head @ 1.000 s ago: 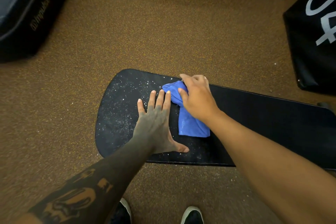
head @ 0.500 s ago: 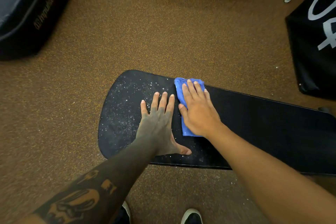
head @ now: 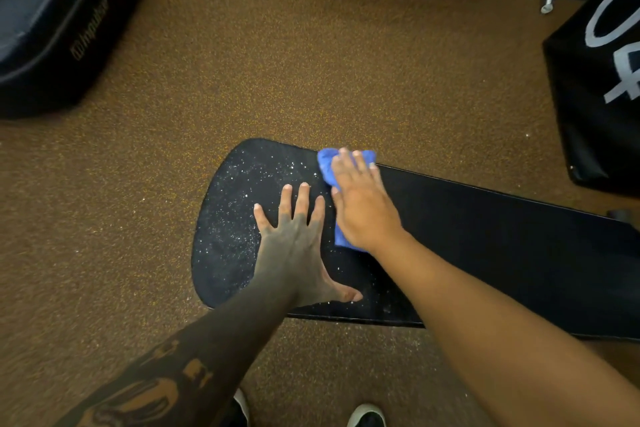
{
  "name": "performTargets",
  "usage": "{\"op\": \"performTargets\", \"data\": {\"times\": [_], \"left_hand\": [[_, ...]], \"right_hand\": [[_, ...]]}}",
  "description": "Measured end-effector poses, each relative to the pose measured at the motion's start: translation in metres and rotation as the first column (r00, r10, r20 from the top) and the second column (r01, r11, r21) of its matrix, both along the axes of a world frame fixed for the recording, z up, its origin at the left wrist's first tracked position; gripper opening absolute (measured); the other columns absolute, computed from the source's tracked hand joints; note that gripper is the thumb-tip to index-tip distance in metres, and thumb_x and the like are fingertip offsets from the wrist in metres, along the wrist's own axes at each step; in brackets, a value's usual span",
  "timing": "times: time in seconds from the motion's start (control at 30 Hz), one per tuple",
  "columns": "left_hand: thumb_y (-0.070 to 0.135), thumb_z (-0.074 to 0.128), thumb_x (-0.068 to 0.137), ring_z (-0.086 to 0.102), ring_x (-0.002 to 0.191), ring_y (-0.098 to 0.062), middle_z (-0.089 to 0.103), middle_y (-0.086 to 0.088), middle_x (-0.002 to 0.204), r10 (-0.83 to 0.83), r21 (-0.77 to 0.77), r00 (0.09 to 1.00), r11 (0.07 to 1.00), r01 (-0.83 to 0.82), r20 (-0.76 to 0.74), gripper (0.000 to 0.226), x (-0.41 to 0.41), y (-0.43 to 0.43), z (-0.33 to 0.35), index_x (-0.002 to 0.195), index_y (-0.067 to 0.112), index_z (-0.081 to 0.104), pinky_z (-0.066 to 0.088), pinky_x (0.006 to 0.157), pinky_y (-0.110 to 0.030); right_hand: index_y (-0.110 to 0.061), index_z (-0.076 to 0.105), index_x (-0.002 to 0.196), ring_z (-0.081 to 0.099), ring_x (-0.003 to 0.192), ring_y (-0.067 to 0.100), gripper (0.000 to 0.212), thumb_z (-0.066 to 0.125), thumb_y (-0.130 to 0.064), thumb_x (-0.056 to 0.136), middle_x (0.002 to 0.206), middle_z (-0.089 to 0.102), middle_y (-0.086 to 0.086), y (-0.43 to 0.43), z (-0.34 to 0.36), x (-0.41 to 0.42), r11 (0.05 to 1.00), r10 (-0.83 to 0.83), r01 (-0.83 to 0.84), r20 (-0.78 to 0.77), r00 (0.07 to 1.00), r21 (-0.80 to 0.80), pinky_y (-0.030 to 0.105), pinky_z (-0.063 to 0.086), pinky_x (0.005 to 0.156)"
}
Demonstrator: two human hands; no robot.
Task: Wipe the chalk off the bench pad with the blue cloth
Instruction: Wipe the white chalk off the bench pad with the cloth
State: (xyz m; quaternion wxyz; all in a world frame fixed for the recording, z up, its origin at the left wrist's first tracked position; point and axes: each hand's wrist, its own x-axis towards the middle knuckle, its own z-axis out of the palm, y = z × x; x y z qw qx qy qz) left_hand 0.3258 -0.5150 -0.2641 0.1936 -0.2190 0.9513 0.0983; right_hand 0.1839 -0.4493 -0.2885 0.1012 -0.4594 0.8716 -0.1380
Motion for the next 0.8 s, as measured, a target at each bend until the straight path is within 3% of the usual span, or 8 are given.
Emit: {"op": "performTargets", "data": {"times": [0.1,0.23,0.33,0.4,0.53,0.57,0.7,0.8], "left_hand": [[0.107,0.038,0.039,-0.022,0.15,-0.033,-0.018,-0.01,0.165,-0.01,0.004,1.0,1.0,0.01,-0.001,0.158,0.004,-0.003,0.002,0.155,0.012,-0.01,0.004,0.115,-0.072],[0.107,0.036,0.04,-0.02,0.151,-0.031,-0.015,-0.009,0.166,-0.008,0.003,1.0,1.0,0.008,-0.005,0.157,0.013,-0.007,0.005,0.156,0.011,-0.006,0.004,0.115,-0.071],[0.105,0.037,0.042,-0.021,0.151,-0.03,-0.015,-0.009,0.166,0.013,0.023,1.0,1.0,-0.012,-0.009,0.155,0.017,-0.009,0.005,0.156,0.009,-0.004,0.004,0.116,-0.07],[0.105,0.037,0.042,-0.022,0.151,-0.03,-0.015,-0.008,0.166,0.031,0.028,1.0,0.999,-0.03,-0.006,0.155,0.019,-0.008,0.005,0.155,0.008,-0.006,0.004,0.115,-0.07],[0.105,0.042,0.04,-0.021,0.151,-0.03,-0.014,-0.008,0.166,0.026,0.034,1.0,0.999,-0.025,-0.007,0.157,0.021,-0.01,0.005,0.156,0.009,-0.003,0.005,0.115,-0.071],[0.105,0.042,0.04,-0.022,0.151,-0.03,-0.015,-0.008,0.166,0.024,0.035,1.0,0.999,-0.023,-0.006,0.157,0.021,-0.01,0.005,0.156,0.009,-0.004,0.005,0.115,-0.071],[0.104,0.041,0.043,-0.024,0.15,-0.03,-0.017,-0.008,0.166,0.02,0.034,1.0,0.999,-0.019,-0.014,0.154,0.023,-0.01,0.003,0.155,0.009,-0.006,0.004,0.115,-0.07],[0.104,0.042,0.043,-0.024,0.15,-0.03,-0.018,-0.008,0.165,0.019,0.036,1.0,0.999,-0.019,-0.011,0.155,0.022,-0.01,0.002,0.155,0.009,-0.007,0.003,0.115,-0.07]], "right_hand": [[-0.011,0.018,0.151,0.003,0.148,0.021,0.053,0.033,-0.021,0.101,0.161,0.01,0.005,0.002,-0.001,0.0,0.987,0.158,-0.158,-0.029,0.987,0.028,0.041,0.003,0.12],[-0.007,0.02,0.149,0.004,0.147,0.027,0.051,0.032,-0.015,0.1,0.16,0.012,0.011,-0.015,0.001,-0.01,0.979,-0.206,0.205,0.025,0.978,0.007,0.043,0.005,0.119],[-0.017,0.02,0.151,0.003,0.148,0.025,0.055,0.036,-0.015,0.098,0.16,0.011,0.007,-0.014,-0.002,0.031,0.99,0.14,-0.14,-0.024,0.99,-0.027,0.045,0.006,0.119],[-0.02,0.025,0.149,0.005,0.147,0.027,0.055,0.032,-0.014,0.095,0.16,0.012,0.007,-0.006,-0.001,0.027,0.977,0.212,-0.212,-0.026,0.977,-0.026,0.046,0.007,0.118],[-0.011,0.032,0.146,0.007,0.146,0.034,0.058,0.034,-0.002,0.088,0.159,0.011,0.015,-0.012,0.001,-0.01,0.93,-0.362,0.363,0.028,0.932,-0.056,0.048,0.009,0.118],[-0.009,0.028,0.147,0.006,0.146,0.033,0.059,0.035,0.0,0.089,0.159,0.009,0.015,-0.016,0.001,-0.004,0.92,-0.388,0.388,0.015,0.921,-0.052,0.047,0.009,0.118],[-0.008,0.022,0.149,0.005,0.147,0.028,0.058,0.036,-0.005,0.093,0.159,0.013,0.011,-0.022,-0.003,0.014,0.997,0.076,-0.078,-0.056,0.996,-0.02,0.043,0.004,0.119],[-0.008,0.023,0.149,0.003,0.147,0.028,0.058,0.036,-0.004,0.092,0.16,0.011,0.011,-0.025,0.0,-0.007,0.99,-0.14,0.142,-0.064,0.988,0.024,0.043,0.003,0.118]]}}
